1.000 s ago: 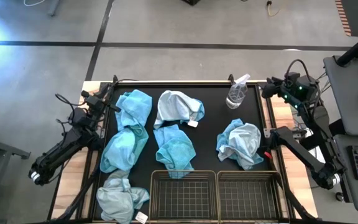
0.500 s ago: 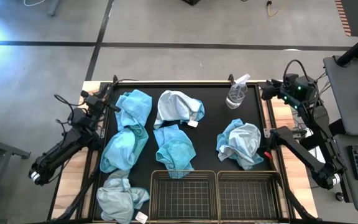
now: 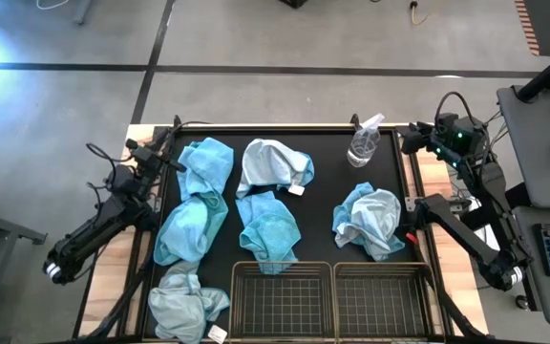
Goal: Sort microfiber towel by color & place in baskets
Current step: Put the light blue towel into the right wire basket
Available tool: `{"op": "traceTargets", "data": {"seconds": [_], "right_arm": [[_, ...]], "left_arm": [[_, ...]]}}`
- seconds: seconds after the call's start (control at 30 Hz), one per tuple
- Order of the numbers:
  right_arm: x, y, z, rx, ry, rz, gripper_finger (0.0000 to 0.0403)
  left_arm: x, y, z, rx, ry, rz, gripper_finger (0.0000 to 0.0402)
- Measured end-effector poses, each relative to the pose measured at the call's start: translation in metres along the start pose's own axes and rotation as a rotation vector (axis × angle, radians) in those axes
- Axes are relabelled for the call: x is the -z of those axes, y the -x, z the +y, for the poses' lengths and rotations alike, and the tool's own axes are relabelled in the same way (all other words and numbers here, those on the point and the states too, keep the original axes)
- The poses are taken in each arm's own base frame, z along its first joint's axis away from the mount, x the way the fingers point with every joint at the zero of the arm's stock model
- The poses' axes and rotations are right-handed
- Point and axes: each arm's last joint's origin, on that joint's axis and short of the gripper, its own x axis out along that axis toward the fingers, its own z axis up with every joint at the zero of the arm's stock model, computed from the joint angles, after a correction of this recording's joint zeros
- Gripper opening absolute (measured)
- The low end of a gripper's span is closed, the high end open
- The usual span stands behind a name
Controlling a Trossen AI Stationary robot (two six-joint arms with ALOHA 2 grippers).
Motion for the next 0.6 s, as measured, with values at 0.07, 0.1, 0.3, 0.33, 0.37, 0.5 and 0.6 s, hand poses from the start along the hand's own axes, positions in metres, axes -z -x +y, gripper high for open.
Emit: {"op": "traceTargets", "data": {"seconds": [0.07, 0.1, 0.3, 0.33, 0.37, 0.5, 0.6], "right_arm": [[0.000, 0.000, 0.000, 0.000, 0.005, 0.000, 0.0118], [0.000, 0.000, 0.000, 0.000, 0.005, 0.000, 0.0118], [0.000, 0.000, 0.000, 0.000, 0.007, 0.000, 0.0118], [0.000, 0.000, 0.000, 0.000, 0.007, 0.000, 0.0118], [0.000, 0.000, 0.000, 0.000, 0.008, 0.000, 0.0118], [0.000, 0.000, 0.000, 0.001, 0.008, 0.002, 0.0118], [0.000, -0.004, 0.000, 0.005, 0.000, 0.031, 0.0118]], "left_arm": [[0.000, 0.000, 0.000, 0.001, 0.007, 0.004, 0.0084], [0.001, 0.000, 0.000, 0.003, 0.009, 0.005, 0.0084], [0.000, -0.001, 0.000, 0.004, 0.085, 0.001, 0.0084], [0.000, -0.001, 0.000, 0.003, 0.130, -0.001, 0.0084], [0.000, -0.001, 0.000, 0.003, 0.175, -0.004, 0.0084], [-0.005, -0.001, -0.002, 0.066, 0.270, -0.007, 0.0084], [-0.014, -0.002, -0.003, 0.142, 0.323, -0.023, 0.0084]]}}
